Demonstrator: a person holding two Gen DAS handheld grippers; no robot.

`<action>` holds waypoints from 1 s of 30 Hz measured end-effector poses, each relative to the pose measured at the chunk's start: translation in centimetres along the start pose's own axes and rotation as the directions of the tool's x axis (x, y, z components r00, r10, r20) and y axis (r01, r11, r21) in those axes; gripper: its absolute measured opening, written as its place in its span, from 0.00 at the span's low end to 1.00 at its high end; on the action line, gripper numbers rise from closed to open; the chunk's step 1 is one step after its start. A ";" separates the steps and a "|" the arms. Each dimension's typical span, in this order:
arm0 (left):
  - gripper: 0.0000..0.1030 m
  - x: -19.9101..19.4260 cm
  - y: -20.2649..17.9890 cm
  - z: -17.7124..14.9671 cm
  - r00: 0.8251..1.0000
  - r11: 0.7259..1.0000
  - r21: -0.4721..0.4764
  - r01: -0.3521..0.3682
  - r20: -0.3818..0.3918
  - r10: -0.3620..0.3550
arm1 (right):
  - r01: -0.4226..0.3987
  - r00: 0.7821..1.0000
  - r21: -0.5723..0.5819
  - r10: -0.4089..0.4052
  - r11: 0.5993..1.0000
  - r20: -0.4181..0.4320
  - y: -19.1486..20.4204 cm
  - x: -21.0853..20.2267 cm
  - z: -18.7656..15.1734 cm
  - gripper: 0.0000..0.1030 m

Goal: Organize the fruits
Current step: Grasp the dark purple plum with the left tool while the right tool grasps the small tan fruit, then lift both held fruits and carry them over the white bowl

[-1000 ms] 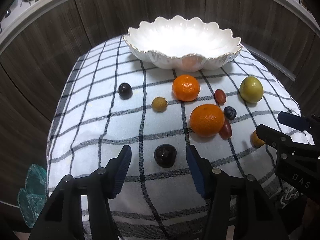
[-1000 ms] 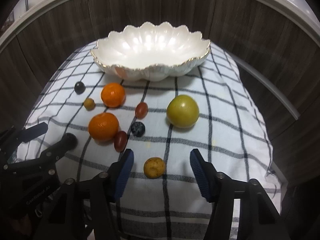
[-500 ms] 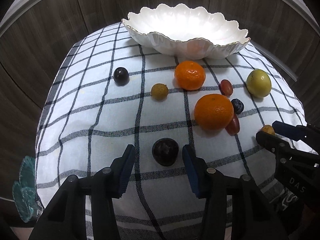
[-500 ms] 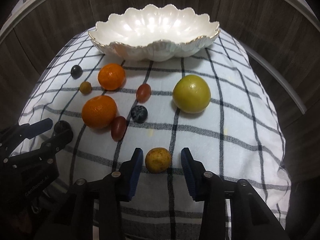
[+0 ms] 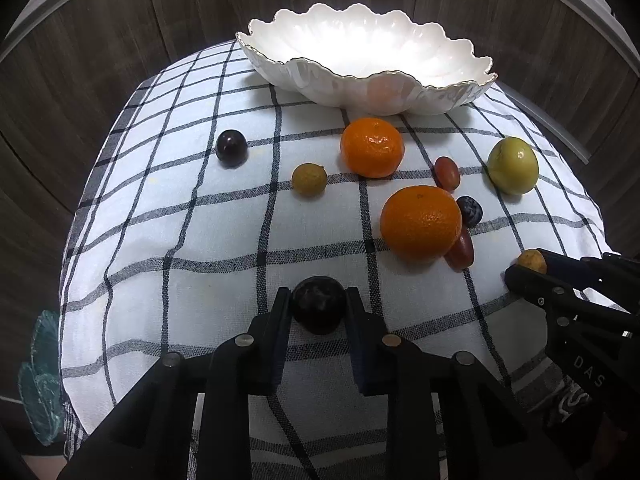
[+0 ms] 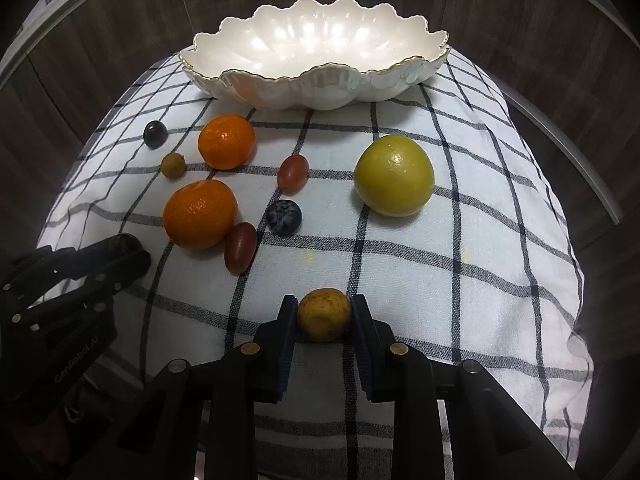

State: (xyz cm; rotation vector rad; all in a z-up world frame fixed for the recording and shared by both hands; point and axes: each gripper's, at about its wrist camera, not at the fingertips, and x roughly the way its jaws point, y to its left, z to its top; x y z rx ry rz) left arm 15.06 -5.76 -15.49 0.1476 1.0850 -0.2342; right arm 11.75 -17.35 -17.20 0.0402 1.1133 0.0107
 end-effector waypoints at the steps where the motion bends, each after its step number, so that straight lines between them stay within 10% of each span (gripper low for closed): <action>1: 0.26 -0.1 0.1 0.0 1.000 1.000 -0.002 0.000 0.002 0.000 | 0.000 1.000 0.001 0.000 1.000 0.002 0.0 -0.1 0.0 0.27; 30: 0.26 -4.3 -0.3 5.0 0.988 1.000 0.007 -0.022 0.150 0.021 | 0.008 0.984 0.006 -0.009 1.000 0.177 -1.1 -3.7 3.5 0.27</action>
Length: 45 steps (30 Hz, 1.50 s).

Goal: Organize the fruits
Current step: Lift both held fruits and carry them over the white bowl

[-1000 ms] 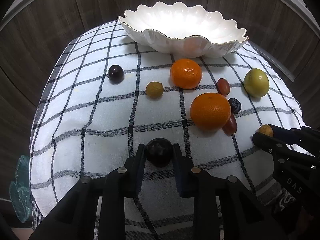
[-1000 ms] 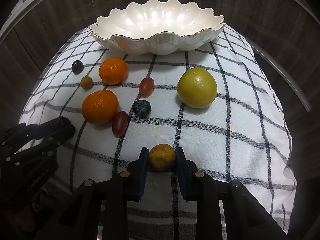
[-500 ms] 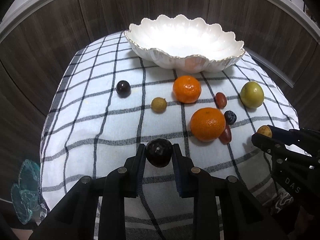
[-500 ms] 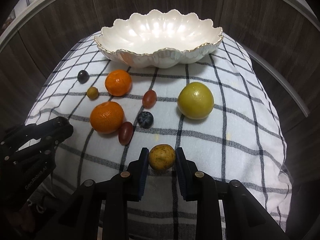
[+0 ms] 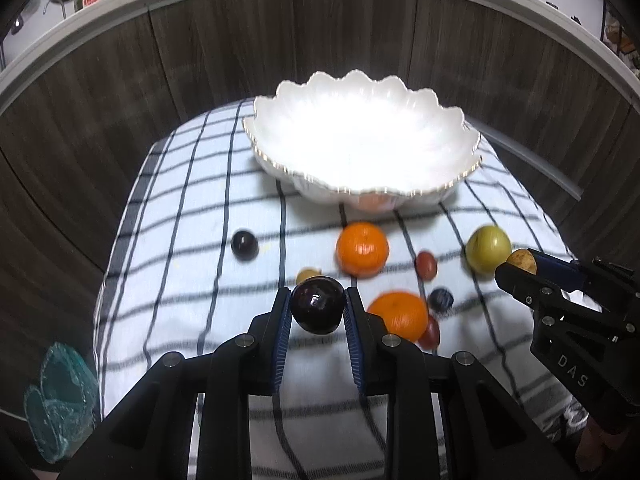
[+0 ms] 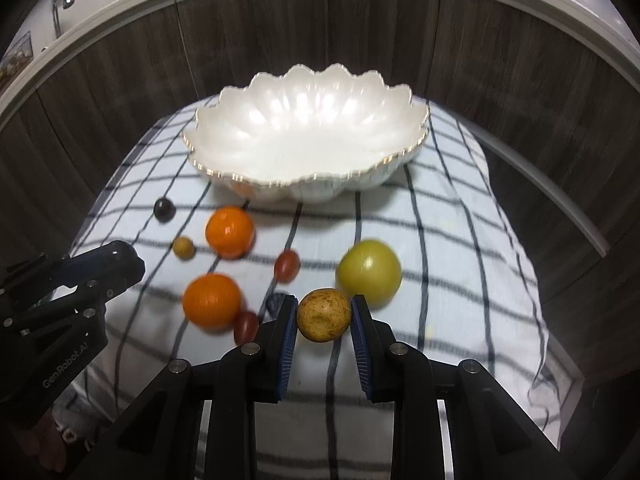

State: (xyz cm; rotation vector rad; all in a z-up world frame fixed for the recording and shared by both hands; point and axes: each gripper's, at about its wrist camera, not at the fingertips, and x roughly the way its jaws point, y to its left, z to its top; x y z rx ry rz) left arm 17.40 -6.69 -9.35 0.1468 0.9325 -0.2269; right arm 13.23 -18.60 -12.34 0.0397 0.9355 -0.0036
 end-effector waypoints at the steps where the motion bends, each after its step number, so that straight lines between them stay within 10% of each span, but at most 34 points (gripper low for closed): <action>1: 0.26 0.0 0.1 0.4 1.000 1.000 -0.002 -0.001 0.003 0.001 | 0.002 1.000 0.002 -0.002 1.000 0.009 -0.1 0.0 0.3 0.27; 22: 0.26 1.6 0.8 7.9 0.998 1.000 -0.012 0.022 0.061 -0.021 | 0.040 0.991 0.034 -0.044 0.999 0.128 -2.7 1.0 8.4 0.27; 45: 0.28 7.0 0.9 12.2 0.998 0.998 -0.003 0.061 -0.007 -0.061 | 0.027 0.999 0.069 -0.030 0.997 0.043 -4.1 6.1 12.9 0.27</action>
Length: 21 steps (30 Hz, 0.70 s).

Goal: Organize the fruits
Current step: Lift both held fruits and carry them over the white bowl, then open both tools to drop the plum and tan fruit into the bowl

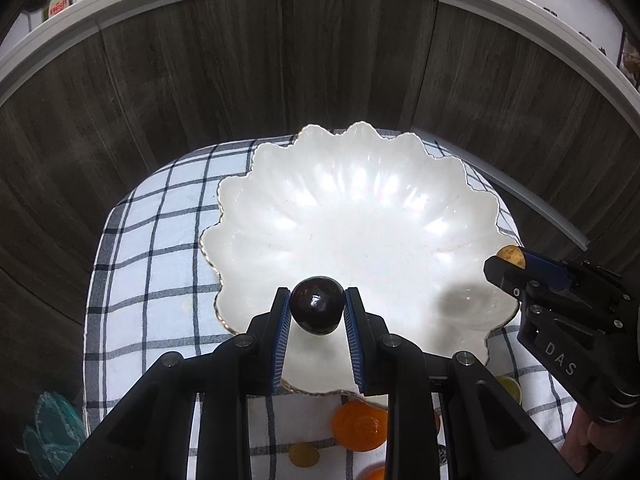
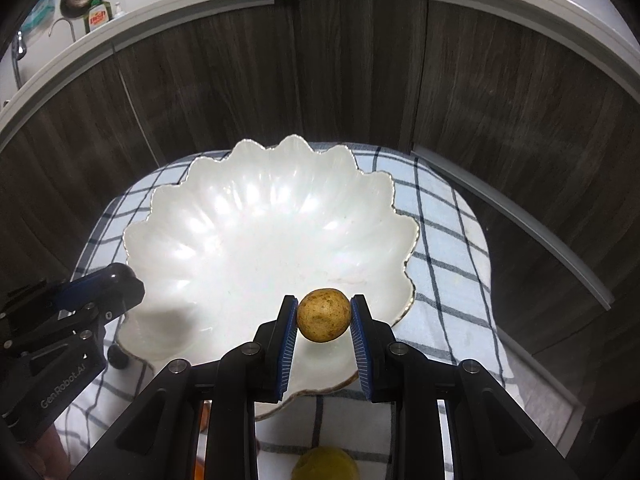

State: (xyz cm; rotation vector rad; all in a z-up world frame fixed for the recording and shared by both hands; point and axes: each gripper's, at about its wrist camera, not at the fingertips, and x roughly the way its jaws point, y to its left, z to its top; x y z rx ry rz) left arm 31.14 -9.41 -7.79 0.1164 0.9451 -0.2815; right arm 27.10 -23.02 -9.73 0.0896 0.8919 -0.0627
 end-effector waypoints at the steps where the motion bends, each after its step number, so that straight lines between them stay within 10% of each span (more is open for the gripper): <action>1: 0.35 0.1 0.0 0.0 1.000 1.000 0.000 -0.001 -0.004 0.001 | -0.002 1.000 0.001 0.002 1.000 -0.008 0.0 0.2 0.0 0.27; 5: 0.54 -0.1 0.1 0.1 1.000 1.000 -0.002 -0.029 0.011 0.029 | -0.011 1.000 0.004 0.011 1.000 -0.025 -0.1 0.6 0.1 0.30; 11: 0.64 -0.6 0.5 0.2 0.998 0.998 -0.008 -0.055 0.021 0.055 | 0.019 1.000 0.003 -0.019 1.000 0.012 -0.2 -0.3 0.6 0.60; 21: 0.75 -2.4 1.1 0.4 0.996 0.997 -0.031 -0.074 0.054 0.076 | 0.035 0.998 0.019 -0.036 0.999 0.052 -0.5 -2.2 1.3 0.62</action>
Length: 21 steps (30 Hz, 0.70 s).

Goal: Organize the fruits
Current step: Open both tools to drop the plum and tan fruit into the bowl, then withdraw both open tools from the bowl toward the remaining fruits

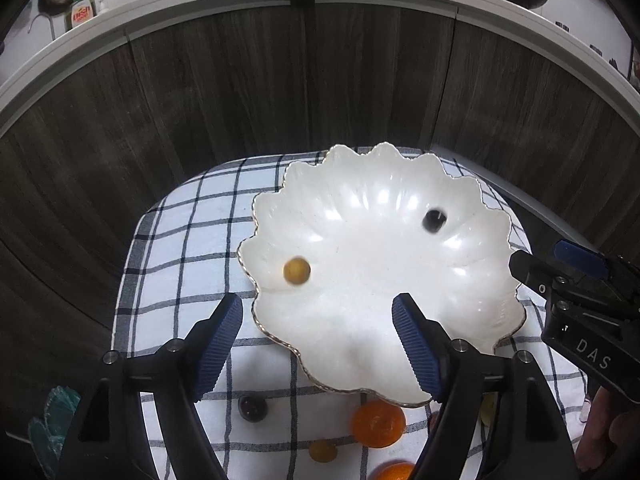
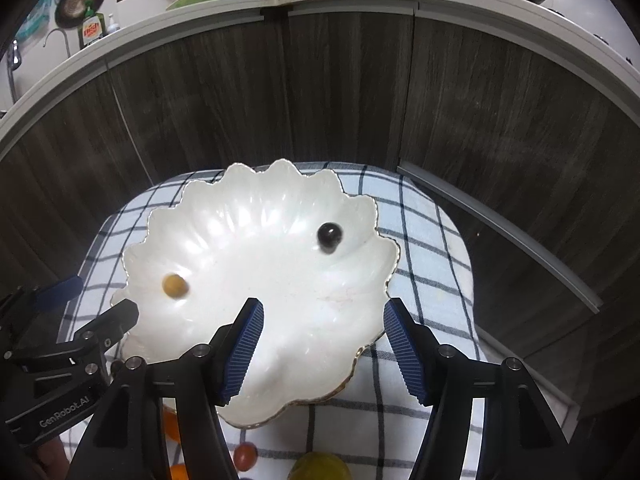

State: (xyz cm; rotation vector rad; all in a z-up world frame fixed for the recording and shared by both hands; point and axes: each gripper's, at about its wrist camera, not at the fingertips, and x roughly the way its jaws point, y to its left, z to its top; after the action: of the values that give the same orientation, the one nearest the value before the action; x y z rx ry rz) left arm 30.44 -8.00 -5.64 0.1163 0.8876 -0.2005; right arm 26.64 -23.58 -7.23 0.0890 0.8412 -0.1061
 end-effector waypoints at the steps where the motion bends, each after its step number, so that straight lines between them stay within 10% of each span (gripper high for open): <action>1: 0.75 -0.2 0.0 0.0 1.000 1.000 -0.001 -0.001 0.004 0.001 | -0.001 1.000 0.002 0.001 1.000 0.004 0.0 -0.2 0.0 0.62; 21: 0.75 -4.2 0.0 -0.8 0.999 1.000 -0.015 0.002 0.048 -0.002 | -0.011 0.998 0.007 0.011 1.000 0.056 0.1 -3.8 -0.4 0.62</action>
State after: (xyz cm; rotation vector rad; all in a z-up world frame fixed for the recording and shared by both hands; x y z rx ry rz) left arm 27.27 -7.29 -2.88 0.0966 0.8417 -0.1979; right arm 23.85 -23.22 -4.68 0.0974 0.7846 -0.1011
